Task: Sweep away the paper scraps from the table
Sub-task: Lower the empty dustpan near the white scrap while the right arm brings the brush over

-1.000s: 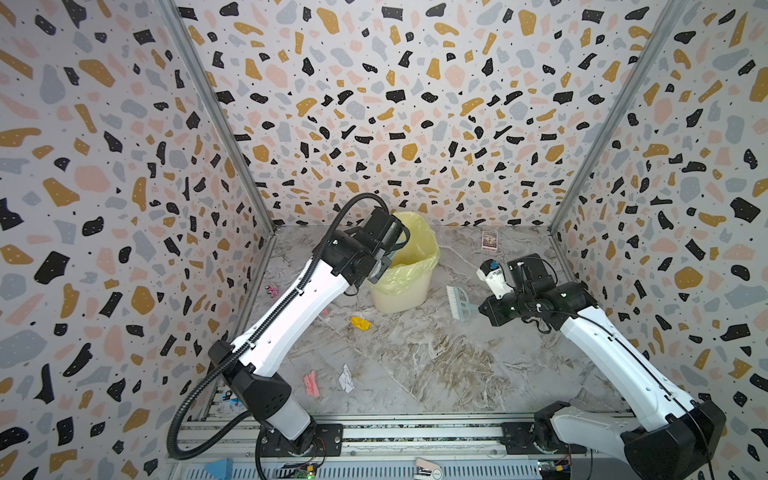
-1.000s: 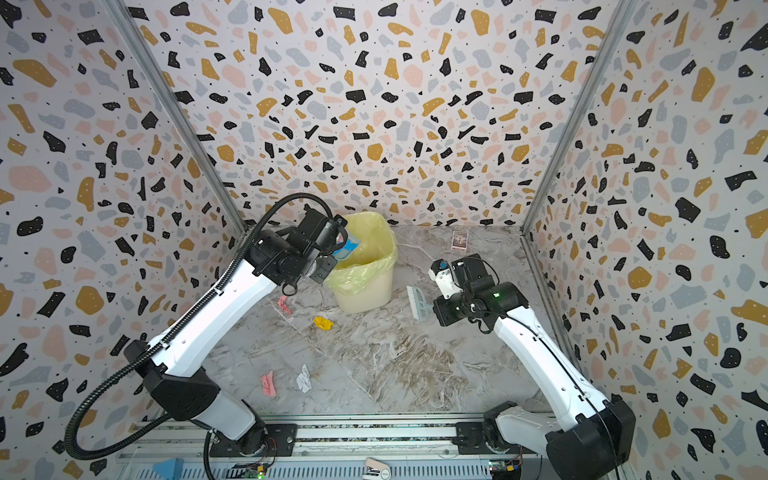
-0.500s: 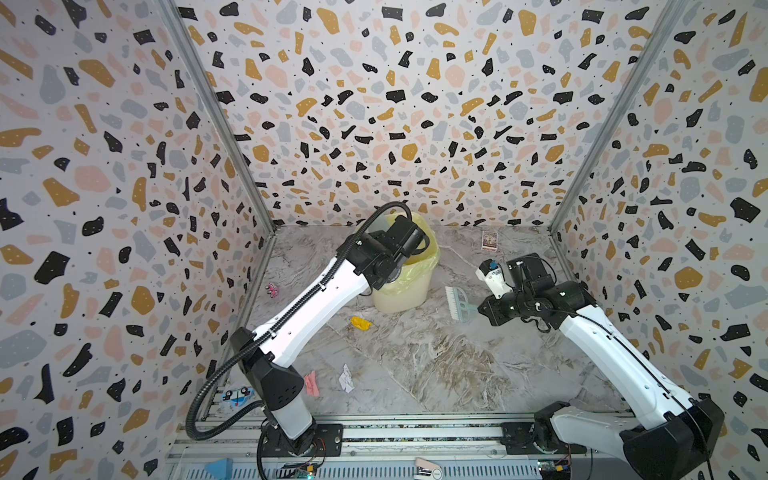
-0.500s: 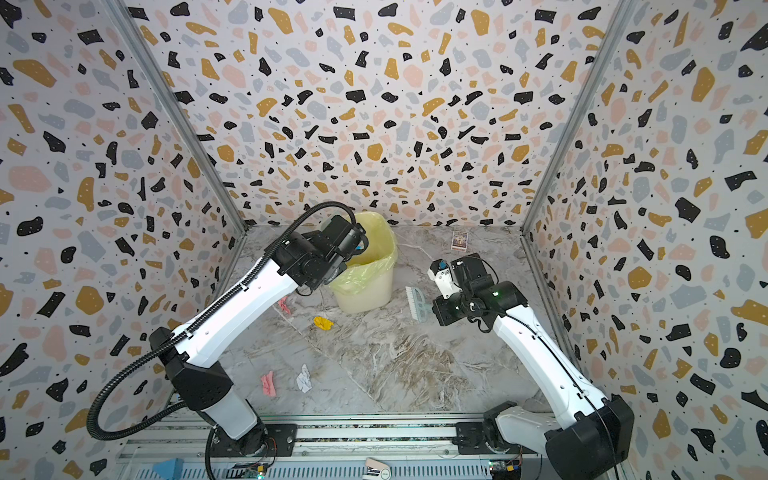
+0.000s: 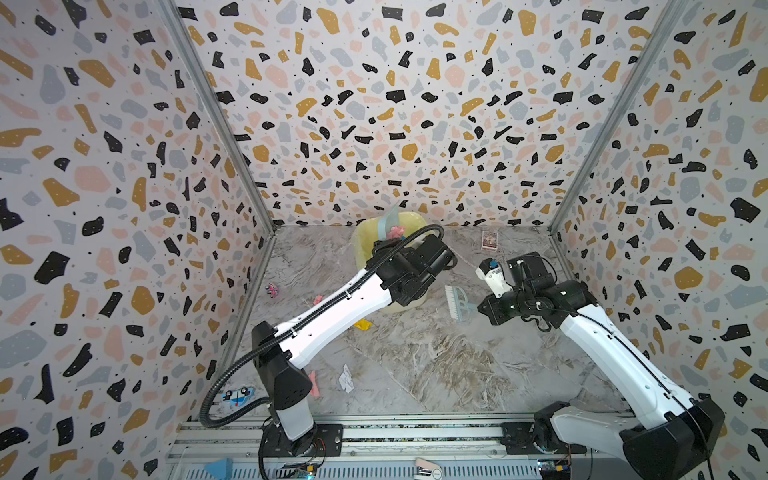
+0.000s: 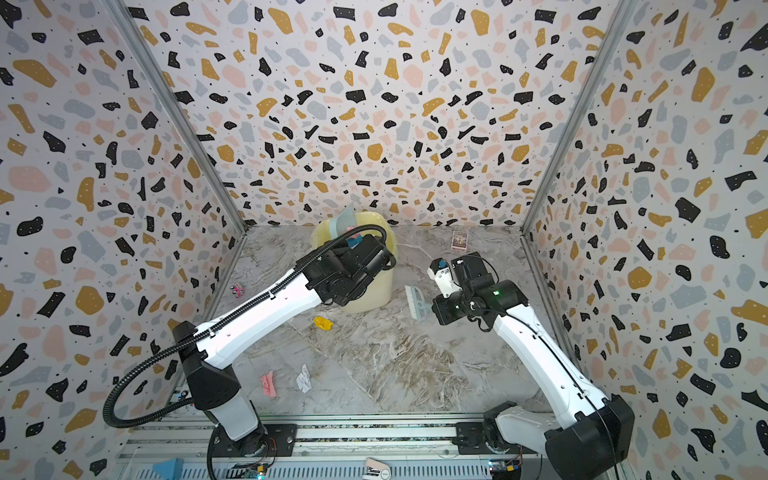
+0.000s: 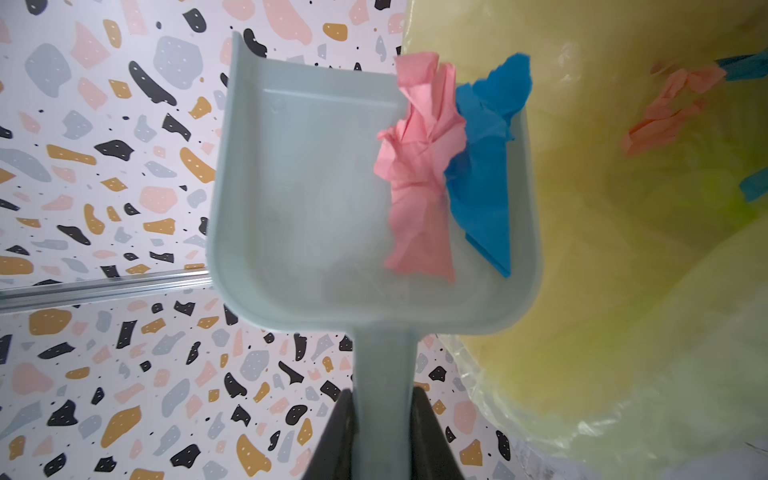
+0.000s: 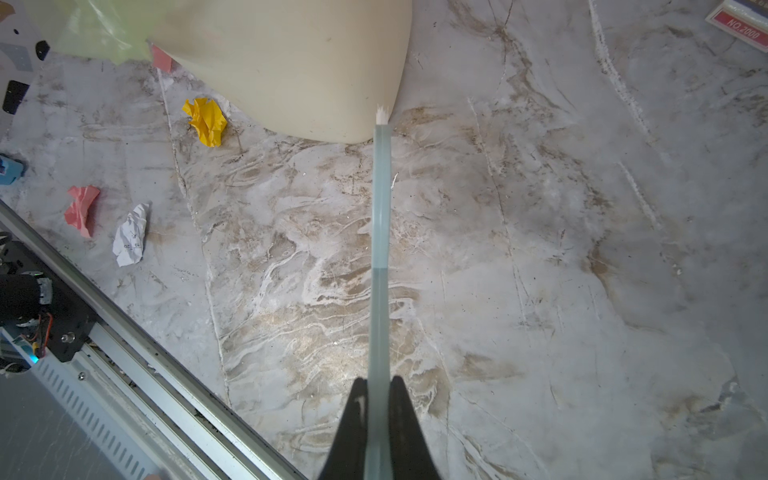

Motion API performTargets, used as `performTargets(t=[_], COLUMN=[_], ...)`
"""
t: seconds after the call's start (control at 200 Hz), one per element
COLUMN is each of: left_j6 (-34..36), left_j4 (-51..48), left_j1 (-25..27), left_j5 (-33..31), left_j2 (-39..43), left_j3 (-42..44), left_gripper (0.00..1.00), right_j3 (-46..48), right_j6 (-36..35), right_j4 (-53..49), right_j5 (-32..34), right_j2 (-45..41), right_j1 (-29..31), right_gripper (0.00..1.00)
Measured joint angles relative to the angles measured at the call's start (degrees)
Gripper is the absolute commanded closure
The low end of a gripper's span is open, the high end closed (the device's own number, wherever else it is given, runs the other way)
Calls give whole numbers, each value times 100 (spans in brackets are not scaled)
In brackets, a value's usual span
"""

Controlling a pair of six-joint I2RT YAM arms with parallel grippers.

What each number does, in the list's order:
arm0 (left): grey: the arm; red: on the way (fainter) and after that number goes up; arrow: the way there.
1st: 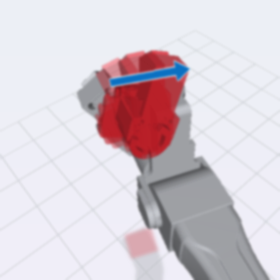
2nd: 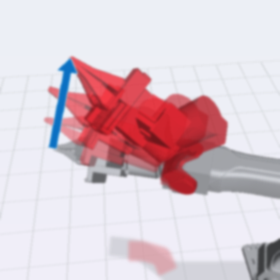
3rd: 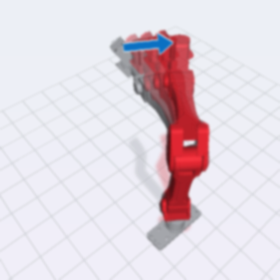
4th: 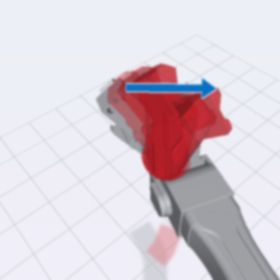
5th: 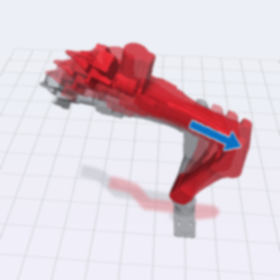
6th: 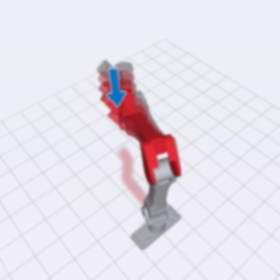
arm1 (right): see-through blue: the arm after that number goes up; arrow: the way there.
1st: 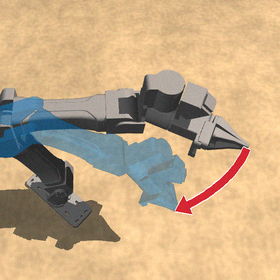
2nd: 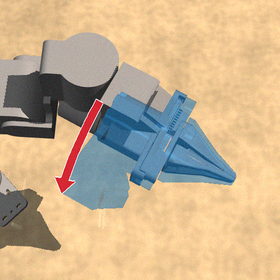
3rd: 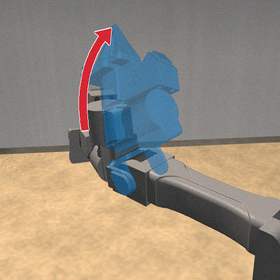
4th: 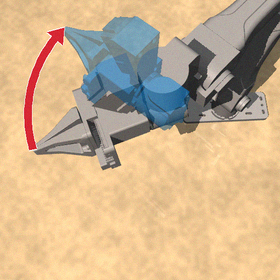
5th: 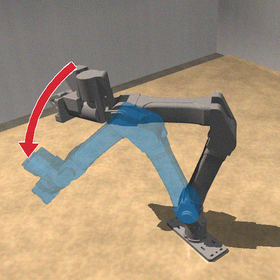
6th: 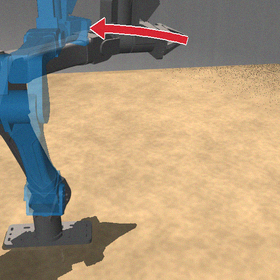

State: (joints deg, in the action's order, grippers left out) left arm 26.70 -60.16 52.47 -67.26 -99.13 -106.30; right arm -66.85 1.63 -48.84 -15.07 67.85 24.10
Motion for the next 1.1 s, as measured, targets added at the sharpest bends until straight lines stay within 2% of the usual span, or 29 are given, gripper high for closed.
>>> performTargets(t=[0.395,0.566,0.721,0.921,1.101], left_j6=[1325,1445,1075,566,138], left_j4=[1008,1222,1255,1576,1707], left_j1=[-2,-15,-46,-109,-232], left_j5=[-404,-326,476,1600,2203], left_j2=[291,461,726,1805,2308], left_j3=[824,776,682,1235,1578], left_gripper=[100,100,100,100,100], right_j3=[0,0,22,116,186], right_j6=[-2,7,85,160,260], right_j4=[-2,0,9,7,92], right_j5=[-13,-20,-79,-160,-317], right_j2=[0,-2,-22,-107,-118], right_j1=[0,0,0,0,4], right_gripper=[100,100,100,100,100])
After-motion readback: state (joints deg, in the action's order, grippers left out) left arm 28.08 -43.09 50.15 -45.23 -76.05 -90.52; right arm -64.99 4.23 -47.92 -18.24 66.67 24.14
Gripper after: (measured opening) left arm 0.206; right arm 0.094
